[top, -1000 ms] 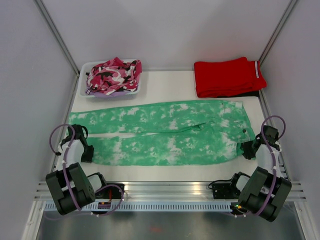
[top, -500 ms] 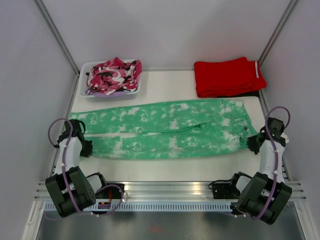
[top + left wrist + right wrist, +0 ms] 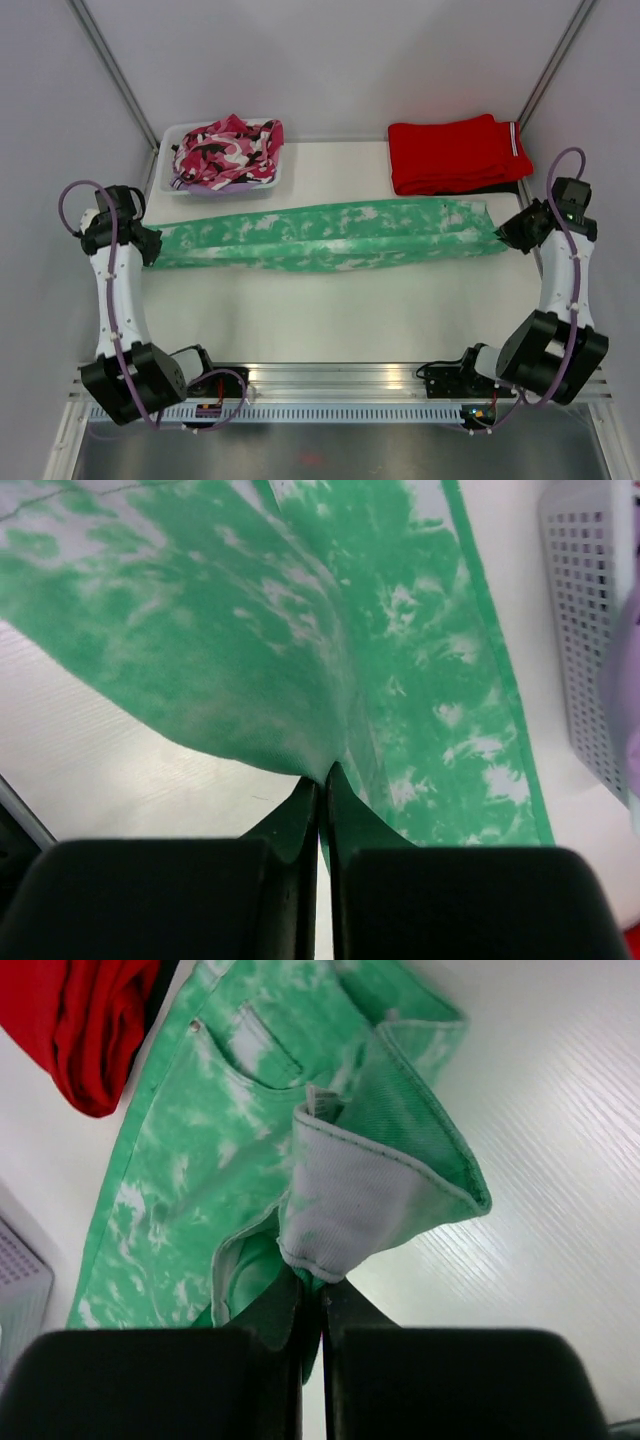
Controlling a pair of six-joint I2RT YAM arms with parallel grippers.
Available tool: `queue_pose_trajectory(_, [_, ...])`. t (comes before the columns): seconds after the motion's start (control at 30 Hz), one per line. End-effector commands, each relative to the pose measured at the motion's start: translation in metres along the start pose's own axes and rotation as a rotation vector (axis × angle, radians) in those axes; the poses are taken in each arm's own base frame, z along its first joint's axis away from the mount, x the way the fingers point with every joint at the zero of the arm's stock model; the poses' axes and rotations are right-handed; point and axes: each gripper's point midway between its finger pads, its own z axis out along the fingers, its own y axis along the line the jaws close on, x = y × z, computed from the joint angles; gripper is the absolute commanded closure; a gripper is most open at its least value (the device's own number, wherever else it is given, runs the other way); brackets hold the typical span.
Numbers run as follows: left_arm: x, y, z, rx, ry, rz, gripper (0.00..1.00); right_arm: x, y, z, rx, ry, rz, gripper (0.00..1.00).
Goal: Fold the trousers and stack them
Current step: Fold the trousers
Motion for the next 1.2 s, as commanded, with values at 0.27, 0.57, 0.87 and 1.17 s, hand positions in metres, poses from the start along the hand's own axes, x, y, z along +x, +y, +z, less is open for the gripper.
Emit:
queue_pose_trajectory(0.27, [-0.076, -0.016, 0.073, -0.233, -0.218, 0.086, 0.98, -0.103, 0.059, 0.074, 0.010, -0.212, -0.280, 1.00])
queue_pose_trajectory(0.57, [-0.075, -0.048, 0.119, -0.341, -0.240, 0.229, 0.98, -0.102, 0.097, 0.154, 0.005, -0.124, -0.376, 1.00])
queue_pose_trajectory(0.87, [-0.053, -0.047, 0.162, -0.437, -0.161, 0.318, 0.91, -0.087, 0.098, 0.210, 0.030, -0.077, -0.426, 0.99])
queue_pose_trajectory(1.17, [-0.085, -0.097, 0.162, -0.258, -0.252, 0.399, 0.87, -0.083, 0.126, 0.227, -0.087, -0.101, -0.468, 0.96])
